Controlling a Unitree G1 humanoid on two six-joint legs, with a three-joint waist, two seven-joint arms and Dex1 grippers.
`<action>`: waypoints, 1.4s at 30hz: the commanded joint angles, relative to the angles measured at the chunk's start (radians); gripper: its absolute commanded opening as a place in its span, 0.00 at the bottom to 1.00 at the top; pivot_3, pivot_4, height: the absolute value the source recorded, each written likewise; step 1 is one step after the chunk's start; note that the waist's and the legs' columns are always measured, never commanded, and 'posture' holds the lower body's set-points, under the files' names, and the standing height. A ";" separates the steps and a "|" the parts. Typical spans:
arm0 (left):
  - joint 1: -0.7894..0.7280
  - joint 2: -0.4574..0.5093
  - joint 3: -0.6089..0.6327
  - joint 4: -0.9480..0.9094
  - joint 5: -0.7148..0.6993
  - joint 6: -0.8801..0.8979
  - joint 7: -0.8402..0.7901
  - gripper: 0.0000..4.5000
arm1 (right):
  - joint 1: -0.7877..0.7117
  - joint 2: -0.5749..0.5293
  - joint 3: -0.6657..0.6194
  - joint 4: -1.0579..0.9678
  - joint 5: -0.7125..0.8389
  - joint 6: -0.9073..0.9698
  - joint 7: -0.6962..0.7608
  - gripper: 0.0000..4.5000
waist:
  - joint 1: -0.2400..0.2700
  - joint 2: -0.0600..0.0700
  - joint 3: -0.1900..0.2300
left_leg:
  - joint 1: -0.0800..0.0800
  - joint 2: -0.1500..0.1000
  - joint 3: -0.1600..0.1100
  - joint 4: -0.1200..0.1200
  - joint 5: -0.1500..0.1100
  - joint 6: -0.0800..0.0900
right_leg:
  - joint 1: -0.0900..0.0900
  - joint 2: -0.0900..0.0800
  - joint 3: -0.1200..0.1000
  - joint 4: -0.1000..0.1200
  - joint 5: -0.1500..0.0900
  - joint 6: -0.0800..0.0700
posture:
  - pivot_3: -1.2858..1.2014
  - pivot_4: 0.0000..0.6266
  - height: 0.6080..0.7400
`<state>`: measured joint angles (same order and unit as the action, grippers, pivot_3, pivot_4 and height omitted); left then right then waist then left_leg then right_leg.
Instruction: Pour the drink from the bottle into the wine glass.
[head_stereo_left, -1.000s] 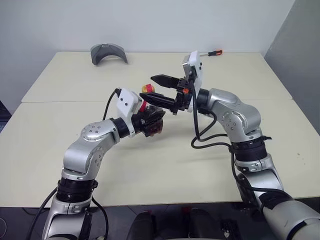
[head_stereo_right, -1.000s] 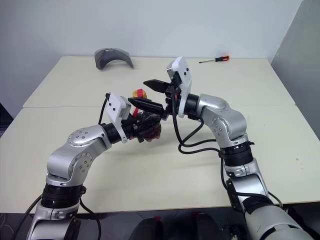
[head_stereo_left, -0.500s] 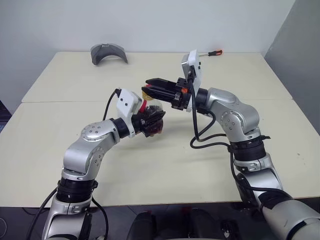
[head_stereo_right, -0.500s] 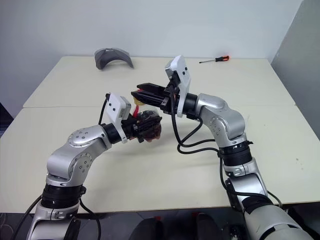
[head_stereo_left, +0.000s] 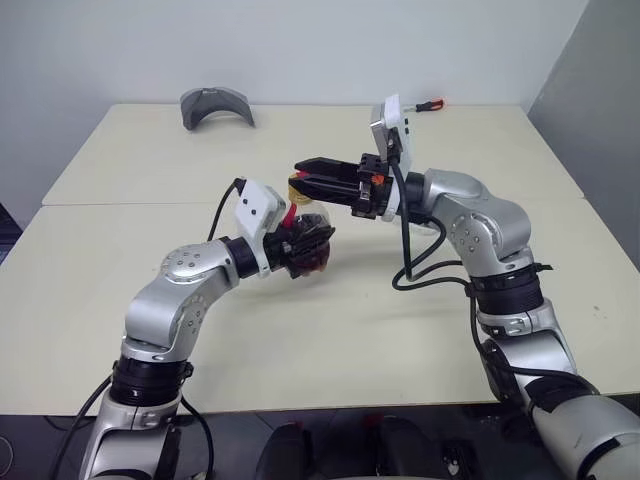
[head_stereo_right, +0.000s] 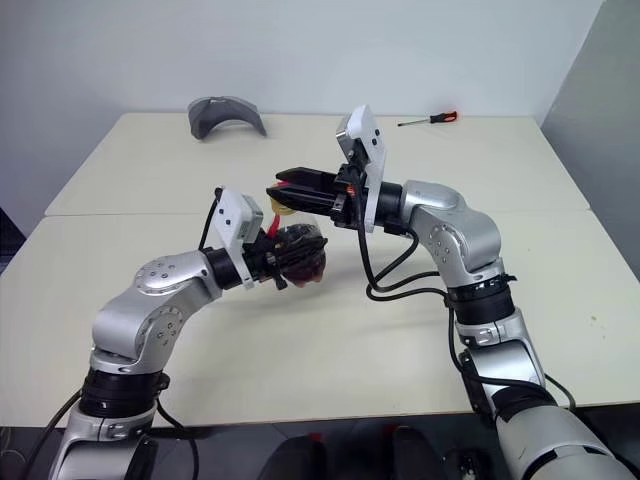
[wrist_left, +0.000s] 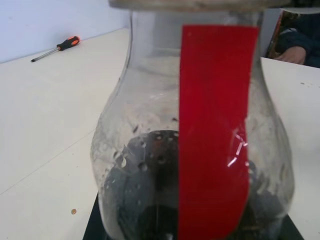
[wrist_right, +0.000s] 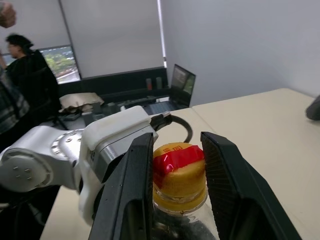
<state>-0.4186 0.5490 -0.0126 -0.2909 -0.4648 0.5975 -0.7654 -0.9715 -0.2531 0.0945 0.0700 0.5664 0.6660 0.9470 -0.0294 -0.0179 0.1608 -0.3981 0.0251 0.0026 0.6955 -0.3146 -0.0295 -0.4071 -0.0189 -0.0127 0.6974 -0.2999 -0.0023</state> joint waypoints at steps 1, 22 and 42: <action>0.026 0.036 0.008 -0.069 -0.012 -0.058 -0.063 0.32 | -0.035 -0.019 -0.034 -0.018 0.034 0.007 0.035 0.25 | 0.000 0.000 0.000 | 0.000 0.000 0.000 0.000 0.000 0.000 | 0.000 0.000 0.000 0.000 0.000 0.000 | 0.52 0.24 1.00; 0.053 0.027 0.025 -0.096 -0.035 -0.046 -0.038 0.32 | -0.010 -0.052 -0.030 -0.015 -0.018 -0.036 0.037 0.25 | 0.001 0.000 0.000 | 0.000 0.000 0.000 0.000 -0.001 0.002 | 0.000 0.000 0.000 0.000 0.000 0.000 | 0.52 0.24 1.00; 0.170 -0.014 0.297 -0.048 0.031 -0.060 0.319 0.32 | 0.341 -0.201 0.056 -0.371 -0.019 -0.118 0.102 0.25 | 0.003 0.000 0.000 | 0.000 0.000 -0.001 0.000 -0.002 0.003 | 0.001 0.000 0.000 0.000 0.000 0.000 | 0.52 0.24 1.00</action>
<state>-0.2174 0.5372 0.2223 -0.3364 -0.4477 0.5772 -0.4862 -0.6272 -0.4577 0.1421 -0.2599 0.5550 0.5884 1.0320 -0.0259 -0.0179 0.1610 -0.3978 0.0252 0.0018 0.6955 -0.3163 -0.0265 -0.4064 -0.0188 -0.0131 0.6972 -0.3000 -0.0022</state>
